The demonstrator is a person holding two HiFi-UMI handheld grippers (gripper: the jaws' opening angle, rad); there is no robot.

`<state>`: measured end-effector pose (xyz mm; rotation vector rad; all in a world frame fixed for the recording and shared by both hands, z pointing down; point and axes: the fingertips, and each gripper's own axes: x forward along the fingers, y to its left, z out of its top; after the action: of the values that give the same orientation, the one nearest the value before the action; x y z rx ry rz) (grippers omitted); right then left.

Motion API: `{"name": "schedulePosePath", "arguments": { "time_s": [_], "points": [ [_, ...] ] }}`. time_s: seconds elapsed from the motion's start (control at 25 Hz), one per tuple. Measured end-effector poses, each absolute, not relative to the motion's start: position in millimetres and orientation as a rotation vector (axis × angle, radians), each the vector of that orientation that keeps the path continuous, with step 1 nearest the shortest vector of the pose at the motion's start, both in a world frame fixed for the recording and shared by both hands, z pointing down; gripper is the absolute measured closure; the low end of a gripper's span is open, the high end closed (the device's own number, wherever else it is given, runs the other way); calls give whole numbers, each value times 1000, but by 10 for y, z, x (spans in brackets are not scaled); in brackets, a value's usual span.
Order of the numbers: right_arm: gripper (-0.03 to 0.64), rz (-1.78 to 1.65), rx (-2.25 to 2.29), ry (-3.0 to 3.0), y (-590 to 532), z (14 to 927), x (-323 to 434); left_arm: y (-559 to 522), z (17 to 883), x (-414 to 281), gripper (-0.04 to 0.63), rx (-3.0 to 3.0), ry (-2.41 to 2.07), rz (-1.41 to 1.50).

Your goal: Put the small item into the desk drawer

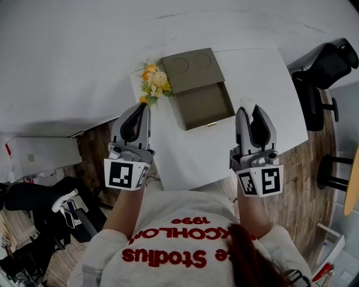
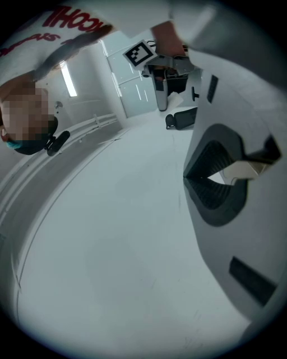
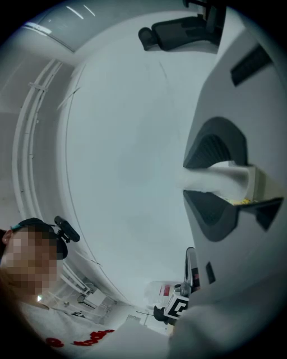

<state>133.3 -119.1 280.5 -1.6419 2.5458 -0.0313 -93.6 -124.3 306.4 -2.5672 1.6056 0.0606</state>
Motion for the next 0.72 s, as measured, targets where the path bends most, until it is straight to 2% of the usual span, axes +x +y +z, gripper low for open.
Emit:
{"name": "schedulePosePath", "arguments": {
  "time_s": [0.32,0.72],
  "points": [
    [489,-314,-1568,2694,-1706,3547,1193,-1341,3438,-989,589,-2593,1679,-37],
    [488,-463,-1569,3054,-2192,4864,779,-1390,3832,-983,589,-2684,1780,-111]
  ]
}}
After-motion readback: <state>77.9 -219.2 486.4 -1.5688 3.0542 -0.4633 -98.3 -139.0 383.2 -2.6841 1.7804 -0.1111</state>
